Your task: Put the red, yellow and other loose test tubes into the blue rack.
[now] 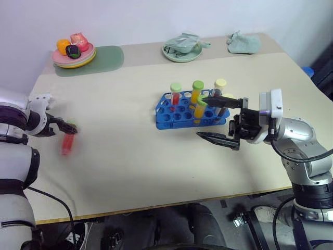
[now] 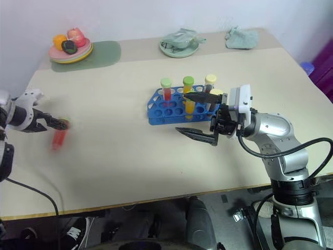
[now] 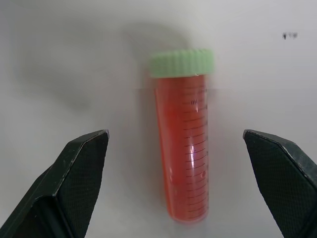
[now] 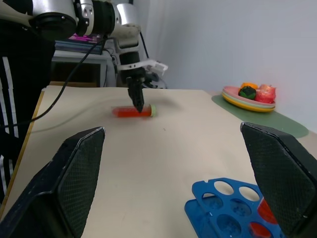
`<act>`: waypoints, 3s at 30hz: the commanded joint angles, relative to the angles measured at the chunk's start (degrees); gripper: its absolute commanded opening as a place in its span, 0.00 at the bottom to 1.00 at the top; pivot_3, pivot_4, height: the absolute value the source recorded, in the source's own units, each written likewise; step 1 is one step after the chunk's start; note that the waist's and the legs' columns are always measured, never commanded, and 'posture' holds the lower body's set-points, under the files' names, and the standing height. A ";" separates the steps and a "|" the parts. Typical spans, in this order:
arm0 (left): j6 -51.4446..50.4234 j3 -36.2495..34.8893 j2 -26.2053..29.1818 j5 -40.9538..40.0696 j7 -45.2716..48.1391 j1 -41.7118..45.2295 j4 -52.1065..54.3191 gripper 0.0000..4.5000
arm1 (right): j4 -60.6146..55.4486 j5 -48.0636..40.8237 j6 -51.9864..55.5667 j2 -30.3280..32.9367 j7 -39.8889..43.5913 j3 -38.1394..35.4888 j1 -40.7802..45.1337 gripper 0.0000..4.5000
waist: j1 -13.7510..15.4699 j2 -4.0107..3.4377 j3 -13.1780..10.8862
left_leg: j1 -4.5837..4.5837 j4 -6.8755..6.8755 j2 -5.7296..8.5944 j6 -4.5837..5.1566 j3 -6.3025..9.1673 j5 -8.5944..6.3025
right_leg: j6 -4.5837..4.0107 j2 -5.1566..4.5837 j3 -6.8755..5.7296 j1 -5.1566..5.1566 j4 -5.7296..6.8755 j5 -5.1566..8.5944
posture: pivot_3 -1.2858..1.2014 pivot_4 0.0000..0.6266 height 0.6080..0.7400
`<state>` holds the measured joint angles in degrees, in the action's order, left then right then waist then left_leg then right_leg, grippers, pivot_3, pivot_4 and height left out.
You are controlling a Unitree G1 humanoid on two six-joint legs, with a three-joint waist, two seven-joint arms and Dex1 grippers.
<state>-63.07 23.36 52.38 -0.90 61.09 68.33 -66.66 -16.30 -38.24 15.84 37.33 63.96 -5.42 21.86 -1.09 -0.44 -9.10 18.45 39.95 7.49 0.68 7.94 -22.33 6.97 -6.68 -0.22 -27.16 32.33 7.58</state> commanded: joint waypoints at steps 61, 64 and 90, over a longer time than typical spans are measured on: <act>89.86 -27.74 -44.33 -13.26 -11.76 -30.94 43.80 0.16 | -1.07 4.24 -3.37 3.02 -4.85 -7.57 -7.09 1.00 | 2.07 0.05 0.14 | -0.06 0.24 -0.17 0.02 -0.18 -0.01 | -0.12 -0.14 -0.01 0.22 -0.20 -0.15 | 0.52 0.24 1.00; 94.58 -26.02 -46.81 -10.68 -13.60 -29.40 37.23 0.16 | -2.24 4.07 -2.73 3.35 -5.68 -8.18 -7.93 1.00 | 2.07 0.06 0.15 | -0.06 0.25 -0.17 0.03 -0.17 -0.01 | -0.08 -0.14 -0.01 0.27 -0.23 -0.17 | 0.52 0.24 1.00; 105.17 -19.62 -54.43 -2.41 -25.00 -25.96 17.94 0.16 | -7.64 1.06 3.31 6.42 -8.44 -11.27 -10.50 1.00 | 2.12 0.06 0.15 | -0.11 0.23 -0.18 0.06 -0.16 -0.02 | -0.05 -0.12 -0.01 0.33 -0.24 -0.19 | 0.52 0.24 1.00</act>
<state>41.78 3.77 -1.58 -1.92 36.14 41.84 -49.54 -21.46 -36.15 19.25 42.89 55.99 -14.80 11.19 1.02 -0.38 -8.95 18.34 40.18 7.30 0.74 7.79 -22.35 6.93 -6.81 -0.23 -26.82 32.09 7.39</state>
